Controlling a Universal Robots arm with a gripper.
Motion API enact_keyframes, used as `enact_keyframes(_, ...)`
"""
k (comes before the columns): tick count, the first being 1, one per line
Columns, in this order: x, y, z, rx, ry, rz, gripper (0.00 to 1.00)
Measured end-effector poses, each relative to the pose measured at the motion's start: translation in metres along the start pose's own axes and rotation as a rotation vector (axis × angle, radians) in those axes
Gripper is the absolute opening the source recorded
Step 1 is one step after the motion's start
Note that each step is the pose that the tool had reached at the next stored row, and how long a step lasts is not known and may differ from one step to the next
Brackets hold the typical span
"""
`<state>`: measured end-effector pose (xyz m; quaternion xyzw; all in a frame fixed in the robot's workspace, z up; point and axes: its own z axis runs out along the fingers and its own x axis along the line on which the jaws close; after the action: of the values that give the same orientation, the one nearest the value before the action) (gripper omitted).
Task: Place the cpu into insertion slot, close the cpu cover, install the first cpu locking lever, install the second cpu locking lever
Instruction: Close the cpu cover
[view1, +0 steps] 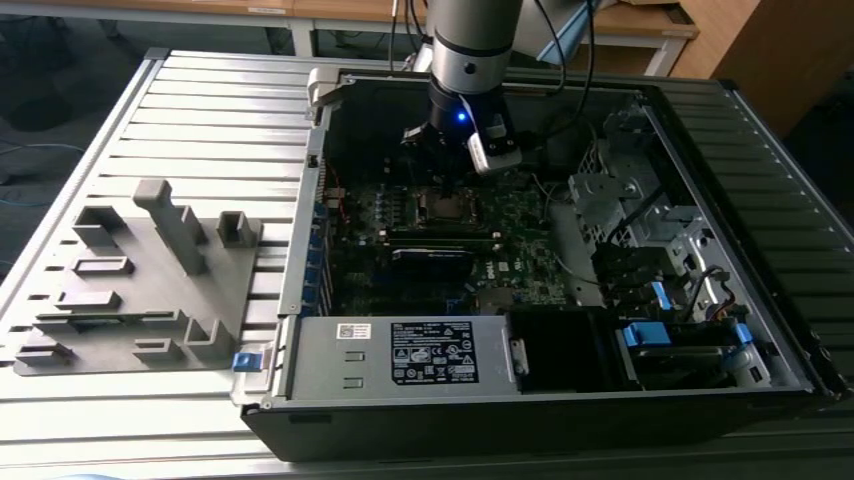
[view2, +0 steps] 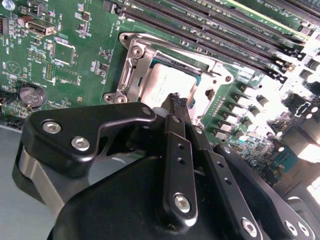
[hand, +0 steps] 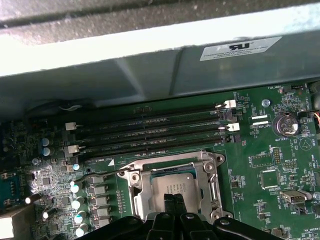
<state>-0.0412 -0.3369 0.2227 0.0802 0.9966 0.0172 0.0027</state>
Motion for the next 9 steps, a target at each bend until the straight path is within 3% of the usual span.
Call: enact_keyframes(9,0.0000,0.0000,0.0001,0.0000,0.0000,0.000,0.11)
